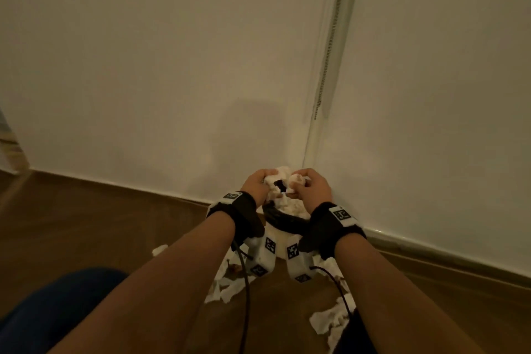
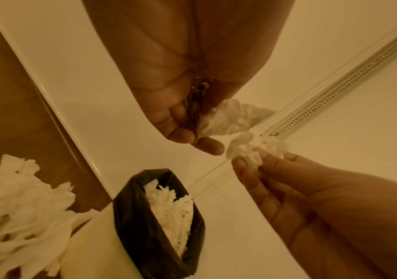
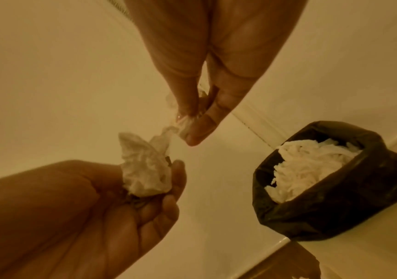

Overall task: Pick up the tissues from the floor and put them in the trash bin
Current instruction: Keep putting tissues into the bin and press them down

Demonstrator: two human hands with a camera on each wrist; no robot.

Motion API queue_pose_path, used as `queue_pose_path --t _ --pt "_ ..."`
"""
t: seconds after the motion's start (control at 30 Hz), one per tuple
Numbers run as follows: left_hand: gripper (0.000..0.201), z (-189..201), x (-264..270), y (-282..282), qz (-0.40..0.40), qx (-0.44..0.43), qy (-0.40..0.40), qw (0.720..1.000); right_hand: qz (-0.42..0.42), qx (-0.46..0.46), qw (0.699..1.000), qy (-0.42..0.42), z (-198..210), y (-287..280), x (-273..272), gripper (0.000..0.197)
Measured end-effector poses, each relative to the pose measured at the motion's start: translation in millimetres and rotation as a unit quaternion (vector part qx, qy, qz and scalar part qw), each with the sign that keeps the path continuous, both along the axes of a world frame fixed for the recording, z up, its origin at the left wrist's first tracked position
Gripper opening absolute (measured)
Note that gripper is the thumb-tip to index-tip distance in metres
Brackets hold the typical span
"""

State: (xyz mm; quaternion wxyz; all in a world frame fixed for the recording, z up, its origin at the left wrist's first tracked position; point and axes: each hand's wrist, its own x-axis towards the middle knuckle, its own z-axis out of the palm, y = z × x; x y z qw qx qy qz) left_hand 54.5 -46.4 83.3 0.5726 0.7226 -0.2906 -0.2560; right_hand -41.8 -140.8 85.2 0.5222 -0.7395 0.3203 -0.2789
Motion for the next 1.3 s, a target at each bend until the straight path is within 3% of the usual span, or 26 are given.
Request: queue_pose_path --t 0.1,0.23,0.27,0.4,0.6,0.77,0.83,0.97,1.03,1.13,1.2,1.3 --pt "0.037 11.4 -6.9 -7.3 -0.010 0.051 -0.099 0.994 -0.021 -0.008 1.000 -0.001 -2.6 -5.0 -8.3 0.019" --pt "0.013 25.5 -4.9 -17.7 -0.037 0.066 -0.181 0.981 -0.017 -0.041 0.998 0.041 6.2 -7.6 -16.4 0.032" --pt "0.014 38.9 -15.7 -44.7 -0.086 0.068 -0.210 0.972 -0.062 -0.043 0.997 0.018 15.1 -24.5 -32.3 0.031" --pt "0.023 42.9 -16.0 -43.1 -0.092 0.093 -0.251 0.959 -0.085 -0.069 0.994 -0.009 16.4 -26.2 -36.1 0.014" --pt "0.031 39.4 -15.3 -70.0 -0.078 0.044 -0.186 0.978 -0.146 -0.045 0.986 -0.071 21.5 -36.0 -42.5 0.019" --pt "0.028 34.6 -22.0 -83.7 -0.043 -0.035 -0.057 0.997 -0.191 0.039 0.973 -0.123 21.6 -45.1 -48.4 0.017" --pt "0.033 32.0 -24.3 -88.0 -0.033 -0.064 -0.012 0.997 -0.199 0.055 0.971 -0.118 19.1 -47.5 -49.0 0.021" --pt "0.021 29.2 -27.2 -95.1 -0.042 -0.179 0.134 0.974 -0.196 0.010 0.978 -0.065 15.2 -50.6 -47.8 0.028" --pt "0.028 29.3 -20.9 -97.4 -0.028 -0.189 0.123 0.974 -0.187 0.007 0.981 -0.053 14.4 -53.2 -45.2 0.031" --pt "0.046 24.6 -3.9 -102.4 -0.029 -0.157 0.016 0.987 -0.172 0.009 0.984 -0.038 13.9 -58.3 -39.7 0.034" --pt "0.042 18.2 10.2 -104.7 -0.022 -0.090 -0.053 0.994 -0.160 0.000 0.987 -0.018 10.2 -64.5 -35.6 0.035" --pt "0.024 4.8 31.2 -106.7 -0.024 0.009 -0.045 0.999 -0.135 -0.015 0.990 0.024 -2.4 -77.1 -29.8 0.038"
